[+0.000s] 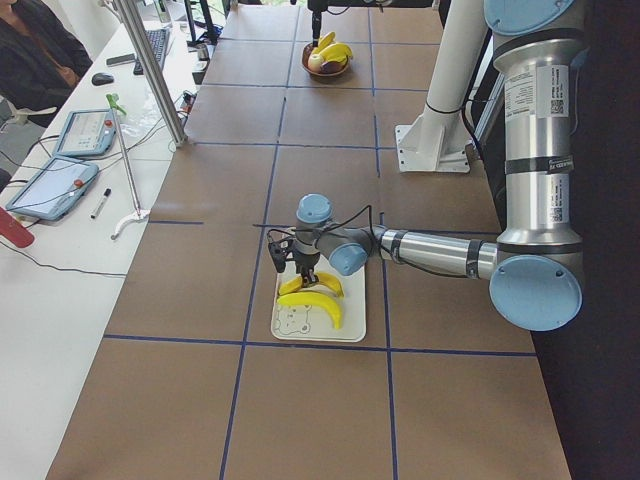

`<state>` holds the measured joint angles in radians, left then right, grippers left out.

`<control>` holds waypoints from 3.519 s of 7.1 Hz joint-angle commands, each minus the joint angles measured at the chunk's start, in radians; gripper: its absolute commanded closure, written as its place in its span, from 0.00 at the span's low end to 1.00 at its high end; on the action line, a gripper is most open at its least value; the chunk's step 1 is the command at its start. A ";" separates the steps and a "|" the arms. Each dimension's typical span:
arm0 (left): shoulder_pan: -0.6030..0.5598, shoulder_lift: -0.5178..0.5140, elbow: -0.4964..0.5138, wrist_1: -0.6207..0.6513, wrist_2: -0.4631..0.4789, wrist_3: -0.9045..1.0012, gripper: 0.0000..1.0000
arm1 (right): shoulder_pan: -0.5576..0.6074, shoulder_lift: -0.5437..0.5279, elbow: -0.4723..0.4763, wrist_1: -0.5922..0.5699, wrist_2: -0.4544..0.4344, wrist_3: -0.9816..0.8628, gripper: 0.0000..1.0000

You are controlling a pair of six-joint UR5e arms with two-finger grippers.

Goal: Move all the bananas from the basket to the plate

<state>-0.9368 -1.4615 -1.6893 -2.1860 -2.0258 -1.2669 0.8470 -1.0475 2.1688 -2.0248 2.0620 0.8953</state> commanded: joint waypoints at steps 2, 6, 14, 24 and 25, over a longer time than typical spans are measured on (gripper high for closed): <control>-0.013 0.003 -0.021 0.003 -0.005 0.084 0.00 | 0.027 0.003 0.005 0.000 0.033 0.001 0.00; -0.138 -0.013 -0.166 0.192 -0.133 0.206 0.00 | 0.156 -0.127 0.025 -0.002 0.064 -0.230 0.00; 0.064 -0.385 -0.282 0.680 0.033 0.155 0.00 | 0.245 -0.454 -0.067 0.011 0.153 -0.460 0.00; 0.075 -0.416 -0.277 0.680 0.036 0.139 0.00 | 0.175 -0.738 -0.176 0.704 0.159 -0.279 0.00; 0.075 -0.416 -0.277 0.680 0.036 0.139 0.00 | 0.152 -0.737 -0.184 0.703 0.159 -0.276 0.00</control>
<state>-0.8621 -1.8787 -1.9674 -1.5064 -1.9895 -1.1274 1.0236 -1.7751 1.9918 -1.3463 2.2197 0.6034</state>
